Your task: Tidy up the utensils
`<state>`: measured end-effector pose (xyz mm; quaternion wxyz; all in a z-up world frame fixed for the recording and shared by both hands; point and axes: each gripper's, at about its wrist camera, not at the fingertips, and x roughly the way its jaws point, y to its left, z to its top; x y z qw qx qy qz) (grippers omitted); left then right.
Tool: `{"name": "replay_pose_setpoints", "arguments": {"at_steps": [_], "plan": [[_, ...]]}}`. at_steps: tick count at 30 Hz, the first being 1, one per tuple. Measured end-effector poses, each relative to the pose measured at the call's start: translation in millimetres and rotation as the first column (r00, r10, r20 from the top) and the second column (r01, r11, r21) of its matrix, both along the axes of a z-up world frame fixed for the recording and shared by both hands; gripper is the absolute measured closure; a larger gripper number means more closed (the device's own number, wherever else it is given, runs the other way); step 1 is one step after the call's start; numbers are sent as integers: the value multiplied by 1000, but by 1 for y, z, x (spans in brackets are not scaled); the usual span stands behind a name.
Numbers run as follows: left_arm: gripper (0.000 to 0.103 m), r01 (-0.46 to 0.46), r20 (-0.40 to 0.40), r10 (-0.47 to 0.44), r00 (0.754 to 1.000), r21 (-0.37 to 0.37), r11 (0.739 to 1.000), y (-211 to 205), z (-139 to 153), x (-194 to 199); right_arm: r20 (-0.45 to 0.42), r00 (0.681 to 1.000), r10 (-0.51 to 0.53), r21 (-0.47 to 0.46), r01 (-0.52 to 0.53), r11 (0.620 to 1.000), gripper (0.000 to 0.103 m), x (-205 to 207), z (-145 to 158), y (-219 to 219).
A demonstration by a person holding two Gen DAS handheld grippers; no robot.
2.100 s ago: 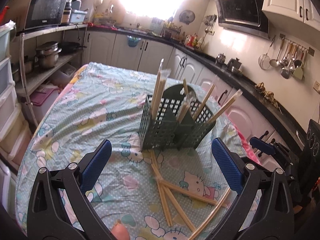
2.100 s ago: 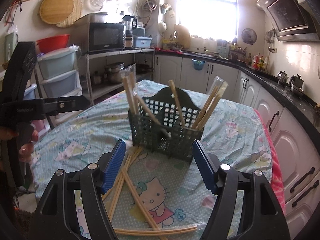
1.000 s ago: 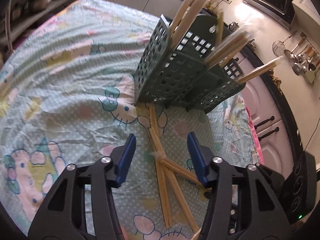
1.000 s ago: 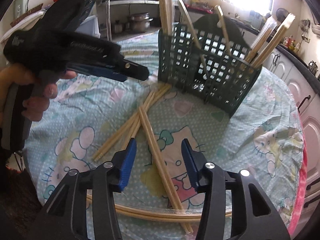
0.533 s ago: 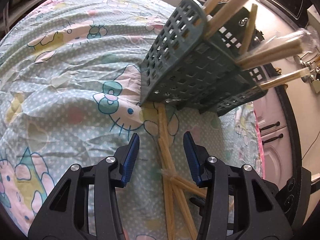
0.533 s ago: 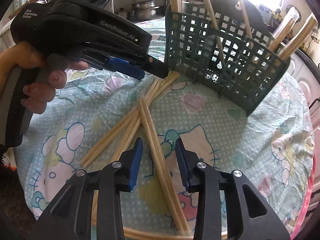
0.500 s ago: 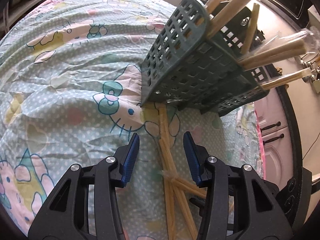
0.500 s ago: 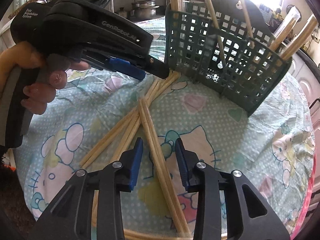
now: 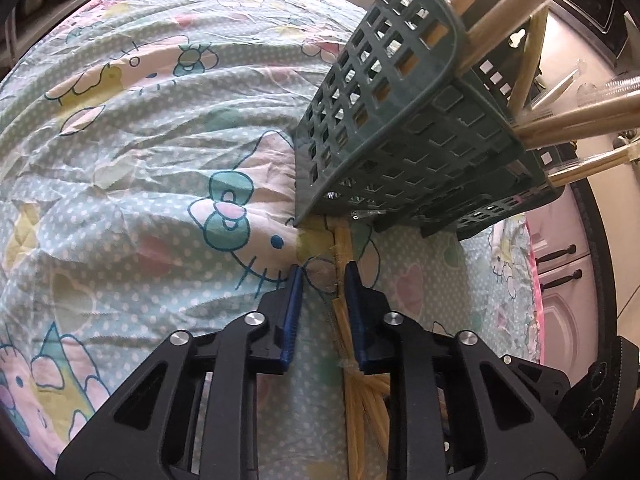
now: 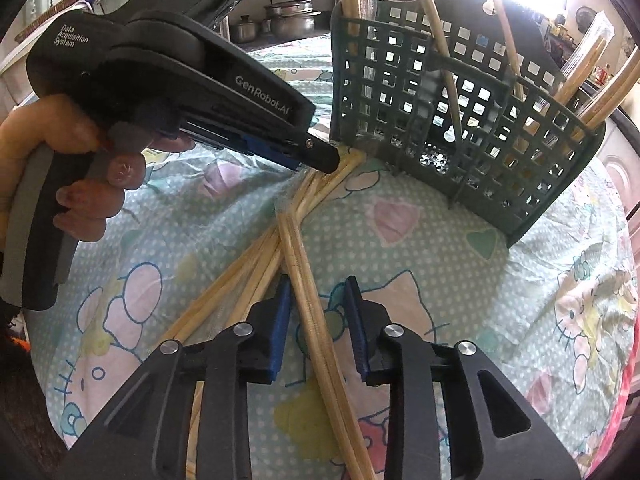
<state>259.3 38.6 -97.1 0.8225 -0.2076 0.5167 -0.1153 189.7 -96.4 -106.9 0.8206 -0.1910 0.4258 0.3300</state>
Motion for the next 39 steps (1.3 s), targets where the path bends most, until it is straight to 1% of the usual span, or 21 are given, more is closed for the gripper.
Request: {"name": "replay_pose_setpoints", "arguments": {"at_steps": [3,4,9,15,21,27,31,35,39], "plan": [[92,-4,1,4,1000,-11,1000,3,-1,1,4,1000,-6,3,6,1000,86,3,0,0],[95,-5,2,5,1000,-14,1000,5,-1,0,5,1000,-10,4,10,1000,87,4,1,-1],[98,-10,17,10,1000,-40,999,14,2,-3,7,1000,-24,12,24,1000,87,0,5,-11],[100,-29,51,32,998,-51,998,30,13,-12,25,999,-46,24,46,999,88,2,11,-24],[100,-47,122,53,991,-50,998,40,36,-27,41,997,-72,55,70,996,89,3,28,-30],[101,-48,196,58,979,-55,997,42,62,-41,59,994,-92,113,84,990,91,5,56,-41],[101,-38,250,52,967,-60,997,36,81,-51,83,991,-101,152,88,984,92,0,73,-48],[102,-29,298,48,953,-67,997,31,100,-60,111,988,-106,186,85,979,96,-4,93,-54],[102,-14,343,37,939,-69,998,23,117,-68,138,985,-109,213,78,974,97,-10,111,-58]]}}
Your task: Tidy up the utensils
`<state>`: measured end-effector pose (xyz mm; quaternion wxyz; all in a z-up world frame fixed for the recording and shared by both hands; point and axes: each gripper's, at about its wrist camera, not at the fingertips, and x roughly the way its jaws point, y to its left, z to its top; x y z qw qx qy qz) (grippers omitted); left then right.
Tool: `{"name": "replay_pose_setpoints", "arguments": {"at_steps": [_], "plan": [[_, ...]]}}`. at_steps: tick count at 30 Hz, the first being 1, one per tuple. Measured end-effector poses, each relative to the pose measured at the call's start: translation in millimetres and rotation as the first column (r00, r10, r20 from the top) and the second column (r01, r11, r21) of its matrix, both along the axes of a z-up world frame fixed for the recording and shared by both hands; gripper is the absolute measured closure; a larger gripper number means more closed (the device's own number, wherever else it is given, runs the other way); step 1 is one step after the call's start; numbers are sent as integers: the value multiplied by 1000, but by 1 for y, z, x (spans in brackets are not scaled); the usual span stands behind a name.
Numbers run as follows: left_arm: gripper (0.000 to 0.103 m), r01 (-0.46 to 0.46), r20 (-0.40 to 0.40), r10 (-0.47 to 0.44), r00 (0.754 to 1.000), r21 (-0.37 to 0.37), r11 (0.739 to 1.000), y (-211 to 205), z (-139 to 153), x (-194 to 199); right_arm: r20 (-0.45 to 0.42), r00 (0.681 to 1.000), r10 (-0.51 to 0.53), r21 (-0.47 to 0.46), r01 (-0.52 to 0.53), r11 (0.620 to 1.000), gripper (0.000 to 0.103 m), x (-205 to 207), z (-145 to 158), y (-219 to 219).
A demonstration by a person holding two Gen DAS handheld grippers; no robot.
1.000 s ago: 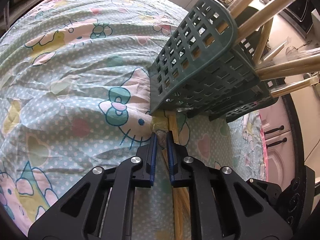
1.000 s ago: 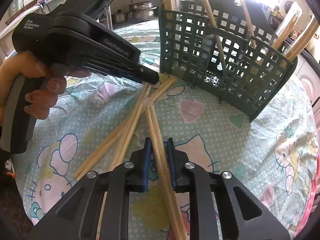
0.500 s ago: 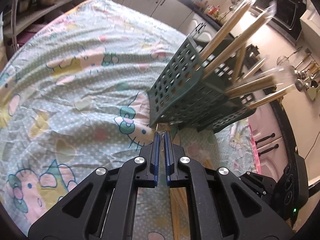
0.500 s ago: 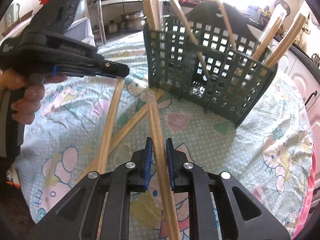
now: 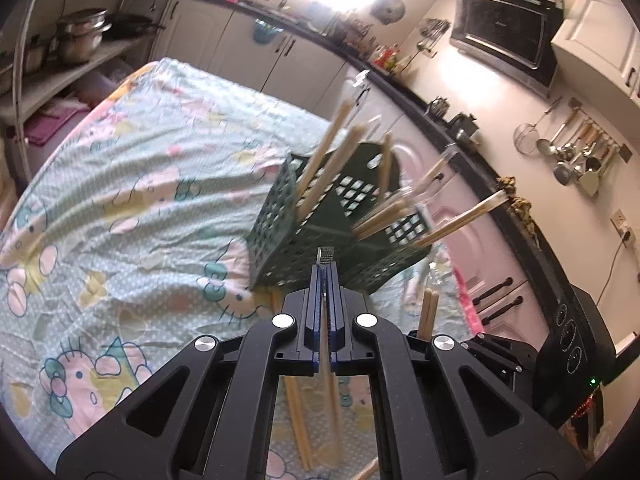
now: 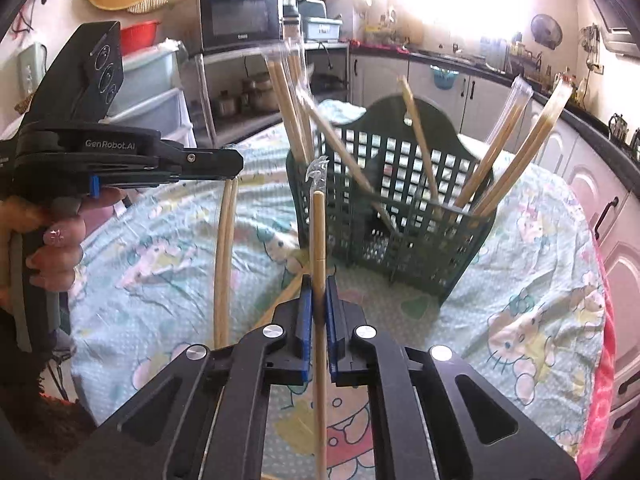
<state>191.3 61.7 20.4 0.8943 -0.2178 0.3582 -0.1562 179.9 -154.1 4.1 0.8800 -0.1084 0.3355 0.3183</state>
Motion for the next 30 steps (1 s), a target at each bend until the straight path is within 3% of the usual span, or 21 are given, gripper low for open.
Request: {"name": "replay_pose_setpoints", "arguments": {"at_steps": [17,30], "plan": [[103,53,129,-53,990,5,999,-22,52,-22,79,996,-41,78,35,996,97,-10,36,-13],[103,99,191,-101,976,19,995,-45,83,-18,132,986,-100,159,78,984,97,-14,65,-33]]}}
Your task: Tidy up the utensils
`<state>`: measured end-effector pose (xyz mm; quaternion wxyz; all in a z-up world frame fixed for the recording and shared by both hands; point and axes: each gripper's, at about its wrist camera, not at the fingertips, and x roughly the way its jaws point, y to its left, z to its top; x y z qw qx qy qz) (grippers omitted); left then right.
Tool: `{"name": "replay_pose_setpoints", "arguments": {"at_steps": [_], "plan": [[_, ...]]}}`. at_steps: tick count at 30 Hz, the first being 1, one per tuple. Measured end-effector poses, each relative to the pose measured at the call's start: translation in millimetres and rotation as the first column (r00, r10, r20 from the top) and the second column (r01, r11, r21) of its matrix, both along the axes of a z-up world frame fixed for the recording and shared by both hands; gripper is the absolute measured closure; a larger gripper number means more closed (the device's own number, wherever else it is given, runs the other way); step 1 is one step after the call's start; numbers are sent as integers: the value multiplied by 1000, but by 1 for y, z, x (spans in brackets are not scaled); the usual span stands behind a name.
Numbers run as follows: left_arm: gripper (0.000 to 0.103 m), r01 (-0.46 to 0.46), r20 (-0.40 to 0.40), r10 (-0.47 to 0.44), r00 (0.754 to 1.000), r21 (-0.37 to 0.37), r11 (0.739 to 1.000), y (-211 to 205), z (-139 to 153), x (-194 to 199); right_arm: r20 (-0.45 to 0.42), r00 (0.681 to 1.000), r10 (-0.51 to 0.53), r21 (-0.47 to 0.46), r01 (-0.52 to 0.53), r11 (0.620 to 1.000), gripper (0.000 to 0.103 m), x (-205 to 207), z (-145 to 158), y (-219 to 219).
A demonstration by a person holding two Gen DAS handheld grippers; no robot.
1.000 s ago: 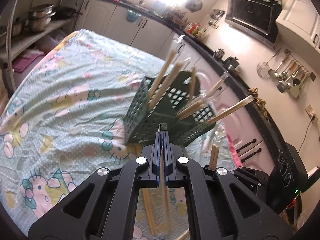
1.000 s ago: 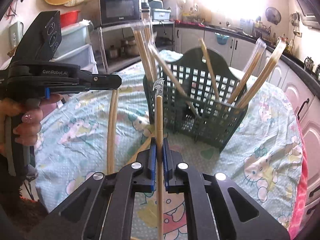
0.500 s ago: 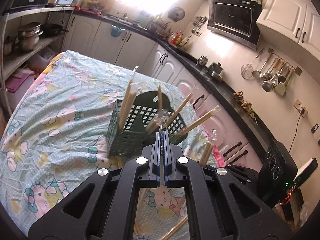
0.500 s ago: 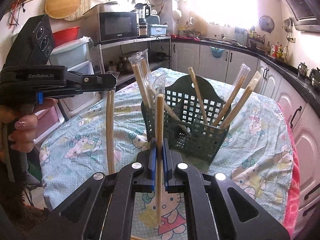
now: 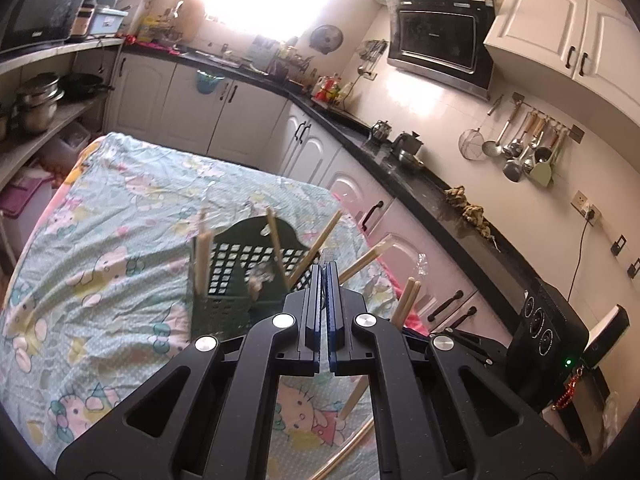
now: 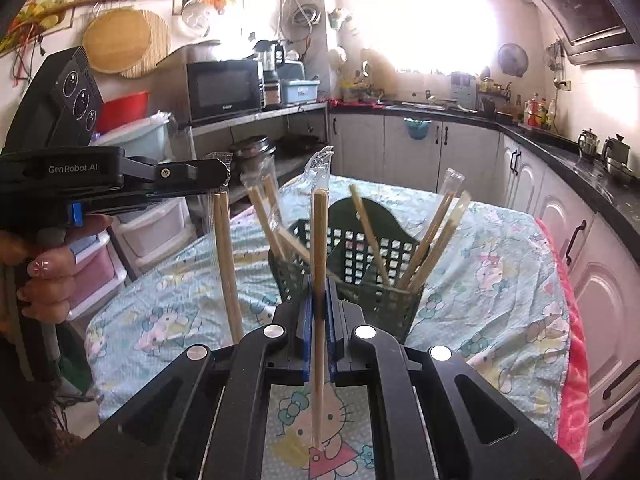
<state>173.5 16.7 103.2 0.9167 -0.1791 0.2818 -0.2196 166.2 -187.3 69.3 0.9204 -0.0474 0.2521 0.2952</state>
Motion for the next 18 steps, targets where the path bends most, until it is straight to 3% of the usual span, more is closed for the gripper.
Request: {"name": "replay_pose_setpoints", "arguments": {"at_steps": [18], "plan": [[103,41,103,-40,994,-13,999,-29,46,18,59,995,-82,108,76,991,97,7,32,-29]]}}
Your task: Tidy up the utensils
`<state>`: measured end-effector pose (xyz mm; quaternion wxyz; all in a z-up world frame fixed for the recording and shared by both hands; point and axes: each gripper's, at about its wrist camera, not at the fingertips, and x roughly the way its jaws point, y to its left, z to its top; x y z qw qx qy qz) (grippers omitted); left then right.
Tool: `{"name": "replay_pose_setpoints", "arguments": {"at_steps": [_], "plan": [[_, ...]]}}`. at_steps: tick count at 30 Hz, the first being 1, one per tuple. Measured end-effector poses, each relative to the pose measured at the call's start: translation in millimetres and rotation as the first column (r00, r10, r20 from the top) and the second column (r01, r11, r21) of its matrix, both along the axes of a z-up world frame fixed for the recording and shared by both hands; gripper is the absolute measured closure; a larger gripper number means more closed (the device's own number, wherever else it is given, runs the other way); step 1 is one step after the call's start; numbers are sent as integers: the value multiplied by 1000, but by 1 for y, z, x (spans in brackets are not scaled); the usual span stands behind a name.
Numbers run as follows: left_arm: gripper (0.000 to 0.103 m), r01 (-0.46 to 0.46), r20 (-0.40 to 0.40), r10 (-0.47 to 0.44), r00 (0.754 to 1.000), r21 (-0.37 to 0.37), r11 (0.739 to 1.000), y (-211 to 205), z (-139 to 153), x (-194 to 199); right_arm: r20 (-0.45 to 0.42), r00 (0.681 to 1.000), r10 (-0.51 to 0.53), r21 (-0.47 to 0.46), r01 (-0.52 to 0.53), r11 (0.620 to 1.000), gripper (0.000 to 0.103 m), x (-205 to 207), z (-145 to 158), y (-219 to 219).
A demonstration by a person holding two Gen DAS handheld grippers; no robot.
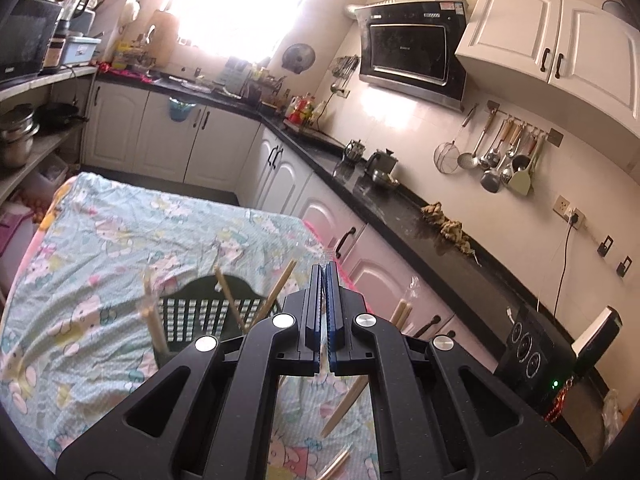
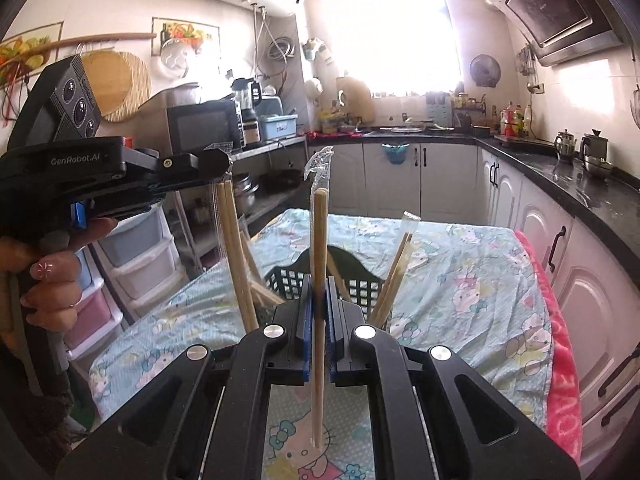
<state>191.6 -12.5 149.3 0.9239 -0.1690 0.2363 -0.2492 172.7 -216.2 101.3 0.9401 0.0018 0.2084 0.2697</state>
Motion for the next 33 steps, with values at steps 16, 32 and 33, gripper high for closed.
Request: {"name": "replay_pose_setpoints", "arguments": {"at_steps": [16,32,33], "plan": [[103,-75,115,81,990,-54,996,6,51,24,90,996,-30,77,23,997,97,25,43,4],[103,-172,180,181,967,-63,983,37,58,47,177,984,-35,127,12,992,97,56,62,25],[103,-179,182,187,965,-62,982,39,56,48,179,983,-38,128,15,992,97,59,61,26]]}}
